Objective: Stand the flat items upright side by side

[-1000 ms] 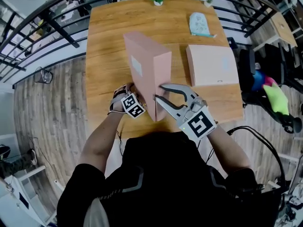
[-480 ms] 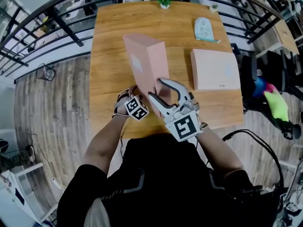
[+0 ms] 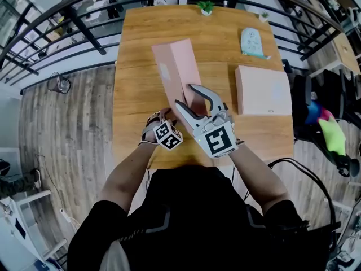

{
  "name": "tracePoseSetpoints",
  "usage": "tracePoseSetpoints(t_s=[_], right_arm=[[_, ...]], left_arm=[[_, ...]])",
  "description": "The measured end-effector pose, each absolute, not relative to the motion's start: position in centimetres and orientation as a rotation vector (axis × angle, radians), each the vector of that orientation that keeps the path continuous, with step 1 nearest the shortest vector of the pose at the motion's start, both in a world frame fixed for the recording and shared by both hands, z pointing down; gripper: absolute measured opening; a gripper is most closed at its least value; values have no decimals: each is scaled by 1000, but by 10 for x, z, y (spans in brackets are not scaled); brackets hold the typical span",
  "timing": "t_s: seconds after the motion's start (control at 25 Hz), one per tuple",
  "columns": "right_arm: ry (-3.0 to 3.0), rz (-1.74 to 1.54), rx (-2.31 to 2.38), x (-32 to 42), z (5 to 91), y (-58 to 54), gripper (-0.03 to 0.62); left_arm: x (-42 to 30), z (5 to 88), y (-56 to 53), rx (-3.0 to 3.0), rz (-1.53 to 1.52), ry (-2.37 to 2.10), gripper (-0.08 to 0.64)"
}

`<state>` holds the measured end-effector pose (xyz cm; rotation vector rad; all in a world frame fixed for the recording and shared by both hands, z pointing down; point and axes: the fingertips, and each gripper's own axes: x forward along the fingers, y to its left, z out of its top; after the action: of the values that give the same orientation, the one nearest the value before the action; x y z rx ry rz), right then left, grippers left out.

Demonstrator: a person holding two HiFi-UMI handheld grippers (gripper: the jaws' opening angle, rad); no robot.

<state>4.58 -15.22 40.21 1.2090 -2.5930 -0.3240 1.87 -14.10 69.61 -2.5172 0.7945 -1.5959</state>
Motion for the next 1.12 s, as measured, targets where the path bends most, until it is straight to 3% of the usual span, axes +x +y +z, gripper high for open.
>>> tracePoseSetpoints(t_s=[0.52,0.6,0.64,1.12], right_arm=[[-2450,1,1034,8,441,-251,164],[-2377,2,1018,4,460,-262,92],[-2356,19,1016,2,465,-267,86],[-2367,102,1016,7,463,-284,87]], left_arm=[[20,679,-151,-2632,-1504,771,242],[19,677,-146,-2648,-1494,717,326],[18,677,-146,-2648,-1489,719,311],[6,650,-157,-2821,-1358,889,282]])
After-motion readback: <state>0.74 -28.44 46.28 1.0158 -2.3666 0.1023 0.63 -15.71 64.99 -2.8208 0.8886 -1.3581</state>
